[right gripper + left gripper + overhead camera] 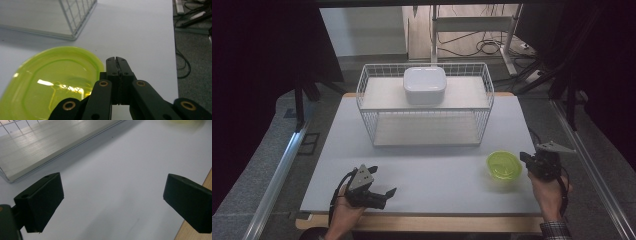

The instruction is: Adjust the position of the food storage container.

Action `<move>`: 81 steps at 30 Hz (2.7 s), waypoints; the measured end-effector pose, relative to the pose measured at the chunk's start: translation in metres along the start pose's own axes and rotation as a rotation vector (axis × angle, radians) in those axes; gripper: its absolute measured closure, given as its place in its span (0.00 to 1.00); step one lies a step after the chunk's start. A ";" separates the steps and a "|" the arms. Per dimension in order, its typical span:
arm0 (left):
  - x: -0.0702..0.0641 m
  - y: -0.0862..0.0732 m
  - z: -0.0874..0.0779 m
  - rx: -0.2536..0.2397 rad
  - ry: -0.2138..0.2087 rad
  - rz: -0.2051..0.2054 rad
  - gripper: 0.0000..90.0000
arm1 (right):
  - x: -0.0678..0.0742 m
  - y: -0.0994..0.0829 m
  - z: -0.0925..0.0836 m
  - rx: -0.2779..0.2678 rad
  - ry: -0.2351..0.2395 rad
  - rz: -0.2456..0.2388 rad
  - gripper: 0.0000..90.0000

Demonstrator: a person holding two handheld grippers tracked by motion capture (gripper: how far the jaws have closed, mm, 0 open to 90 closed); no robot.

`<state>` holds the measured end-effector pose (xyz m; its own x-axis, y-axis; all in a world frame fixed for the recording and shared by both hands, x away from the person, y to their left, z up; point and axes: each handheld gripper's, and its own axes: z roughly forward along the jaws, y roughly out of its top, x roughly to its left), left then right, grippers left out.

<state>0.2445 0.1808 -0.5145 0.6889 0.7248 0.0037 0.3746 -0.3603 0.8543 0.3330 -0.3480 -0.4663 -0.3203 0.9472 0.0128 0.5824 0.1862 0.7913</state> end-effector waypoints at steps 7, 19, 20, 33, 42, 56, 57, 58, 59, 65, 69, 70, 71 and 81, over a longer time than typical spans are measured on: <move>0.000 -0.001 0.001 0.010 -0.001 -0.001 0.03 | -0.005 -0.007 0.009 0.052 0.002 0.009 1.00; -0.002 -0.001 0.003 0.021 -0.005 0.008 0.03 | 0.010 -0.010 0.011 0.079 0.031 0.021 0.99; -0.002 -0.001 0.003 0.022 -0.006 0.007 0.03 | 0.012 -0.010 0.011 0.081 0.035 0.018 0.99; -0.003 -0.001 0.004 0.027 -0.009 0.015 0.03 | 0.051 -0.009 0.015 0.111 0.111 -0.017 0.99; -0.004 0.000 0.004 0.031 -0.008 0.020 0.03 | 0.057 -0.012 0.012 0.125 0.117 -0.011 0.96; -0.007 0.000 0.005 0.039 -0.012 0.029 0.03 | 0.078 -0.035 0.002 0.206 0.159 -0.009 1.00; -0.007 0.000 0.006 0.039 -0.012 0.030 0.03 | 0.079 -0.036 0.002 0.206 0.164 -0.012 1.00; -0.007 0.000 0.006 0.039 -0.013 0.030 0.03 | 0.080 -0.036 0.003 0.209 0.170 -0.011 1.00; -0.007 0.000 0.006 0.040 -0.013 0.030 0.03 | 0.081 -0.037 0.003 0.214 0.178 -0.006 1.00; -0.008 0.000 0.007 0.043 -0.016 0.029 0.03 | 0.090 -0.037 0.008 0.216 0.242 -0.002 1.00; -0.008 0.000 0.007 0.046 -0.018 0.032 0.03 | 0.098 -0.036 0.013 0.222 0.280 -0.010 1.00; -0.008 0.000 0.007 0.046 -0.018 0.032 0.03 | 0.101 -0.036 0.014 0.224 0.292 -0.011 1.00; -0.008 0.000 0.007 0.047 -0.018 0.033 0.03 | 0.104 -0.035 0.016 0.230 0.301 -0.012 1.00; -0.009 0.000 0.008 0.054 -0.019 0.038 0.03 | 0.135 -0.026 0.034 0.226 0.377 -0.066 1.00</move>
<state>0.2433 0.1695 -0.5192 0.7150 0.6987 0.0249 0.3804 -0.4186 0.8246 0.3006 -0.2159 -0.5058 -0.5879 0.7779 0.2220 0.6868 0.3350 0.6450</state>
